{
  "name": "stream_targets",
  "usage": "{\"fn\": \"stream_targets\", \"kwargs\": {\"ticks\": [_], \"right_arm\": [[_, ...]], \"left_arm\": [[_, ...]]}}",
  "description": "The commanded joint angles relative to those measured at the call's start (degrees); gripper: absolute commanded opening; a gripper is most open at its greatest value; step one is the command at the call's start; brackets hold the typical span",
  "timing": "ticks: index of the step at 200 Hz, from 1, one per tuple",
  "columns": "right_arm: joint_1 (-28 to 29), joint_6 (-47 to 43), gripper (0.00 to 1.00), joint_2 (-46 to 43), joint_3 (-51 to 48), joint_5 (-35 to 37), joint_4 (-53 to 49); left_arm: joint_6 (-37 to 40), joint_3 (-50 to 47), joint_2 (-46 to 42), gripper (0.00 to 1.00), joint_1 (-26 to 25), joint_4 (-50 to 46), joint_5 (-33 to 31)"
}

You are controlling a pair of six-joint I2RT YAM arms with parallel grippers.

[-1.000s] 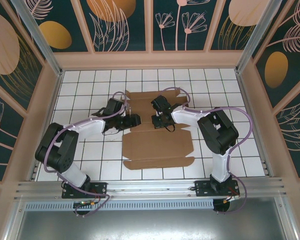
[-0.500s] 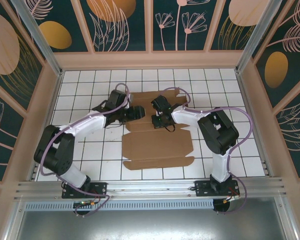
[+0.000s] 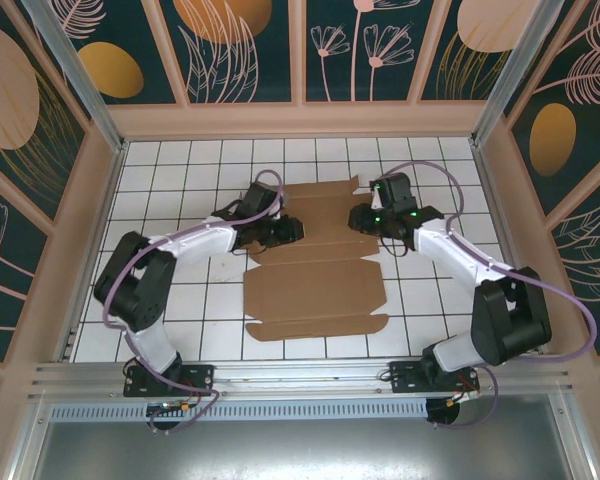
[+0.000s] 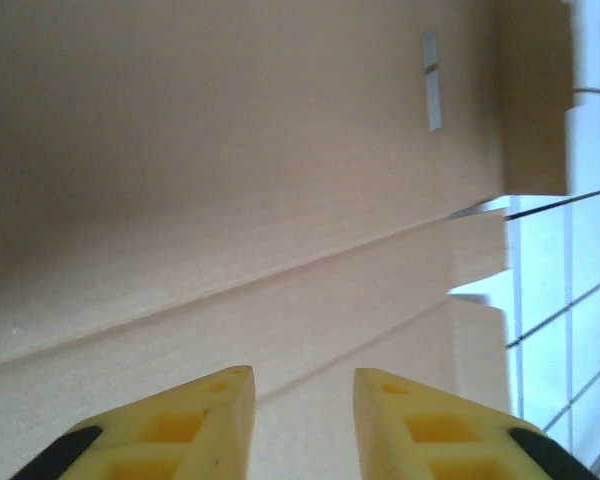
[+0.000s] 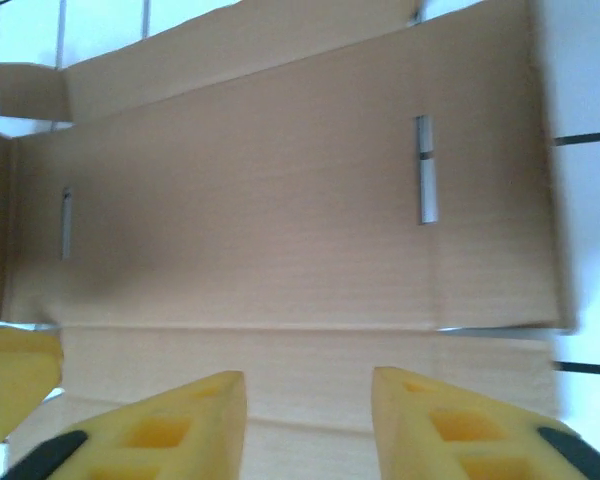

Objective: Fold the paper box

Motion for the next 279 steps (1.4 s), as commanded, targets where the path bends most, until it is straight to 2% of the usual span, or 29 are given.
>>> {"fn": "stream_targets", "kwargs": {"ticks": [1,22,34,35,44,60,140,198,246,279], "right_arm": [[-1.4,-1.2,0.53,-1.6,-3.6,3.1,-4.0],[-3.1,0.0,0.7,-2.2,-6.1,2.5,-2.3],[-3.5,0.1,0.75,-1.5,-6.9,2.1,-1.4],[-3.6,0.1,0.78,-1.3,-7.1,2.1,-1.3],[-3.8,0.0,0.87,-0.7,-7.4,2.2,-0.7],[-4.6,-0.4,0.94,1.4,-7.8,1.8,0.8],[-6.4,-0.8,0.95,13.2,-6.9,-4.6,8.9],[-5.9,-0.2,0.88,10.0,-7.7,-12.9,10.5],[-2.9,-0.3,0.83,8.7,-5.8,-12.3,8.6],[0.6,-0.7,0.82,11.4,-4.9,-9.7,8.1]], "left_arm": [[-1.4,-1.0,1.8,0.24,-0.7,2.7,-1.3],[-1.8,-2.7,3.8,0.21,-0.7,3.5,-2.3],[-1.8,-3.4,5.2,0.19,-0.7,3.2,-3.3],[-1.8,-3.4,5.4,0.19,-0.7,3.2,-3.4],[-2.0,-3.9,6.3,0.17,-0.7,3.5,-3.5],[-2.0,-4.1,7.5,0.16,-0.7,3.7,-4.4],[-1.2,-4.2,9.9,0.15,-0.4,3.4,-4.7],[-1.4,-4.4,10.1,0.15,-0.1,3.8,-4.1],[-1.5,-4.2,10.1,0.15,-0.1,3.6,-4.1],[-1.6,-4.1,10.1,0.16,0.0,3.6,-4.0]]}}
